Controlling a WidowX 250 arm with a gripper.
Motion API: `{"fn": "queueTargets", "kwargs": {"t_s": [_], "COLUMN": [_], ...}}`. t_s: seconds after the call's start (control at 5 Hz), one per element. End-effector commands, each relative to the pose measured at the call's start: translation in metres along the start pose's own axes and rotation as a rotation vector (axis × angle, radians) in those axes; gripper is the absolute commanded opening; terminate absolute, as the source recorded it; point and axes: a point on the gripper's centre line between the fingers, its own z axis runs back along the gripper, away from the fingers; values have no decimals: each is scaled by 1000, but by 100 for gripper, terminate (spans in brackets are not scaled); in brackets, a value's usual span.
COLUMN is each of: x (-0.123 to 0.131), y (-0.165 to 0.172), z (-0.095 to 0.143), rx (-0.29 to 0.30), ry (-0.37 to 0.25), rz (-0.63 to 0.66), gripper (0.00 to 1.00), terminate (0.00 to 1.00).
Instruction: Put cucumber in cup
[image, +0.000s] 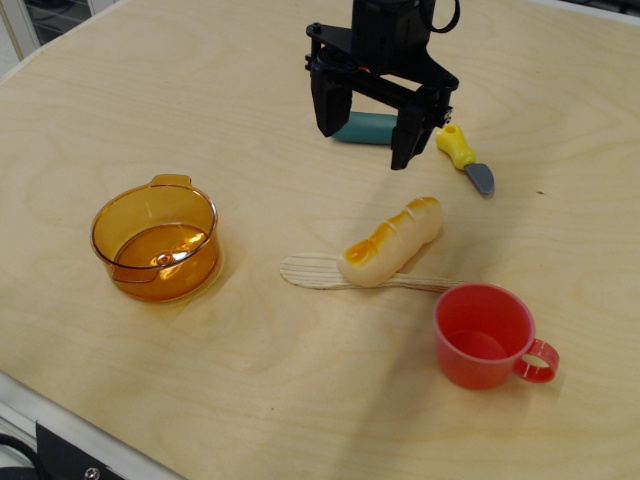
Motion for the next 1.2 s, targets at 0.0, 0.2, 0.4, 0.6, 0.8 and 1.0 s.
{"fn": "queueTargets", "kwargs": {"t_s": [0.0,0.2,0.4,0.6,0.8,1.0], "x": [0,14,34,57,80,95], "y": [0,24,46,61,72,73], "z": [0,0,-4,-7,-13,-18], "rx": [0,-31,-38,6,28,61], "ry": [0,42,23,15,-16,-35], "rz": [0,-221,-471,-693,-919,-1063], "gripper": [100,100,100,100,100,100], "terminate": [0,0,0,0,0,0]}}
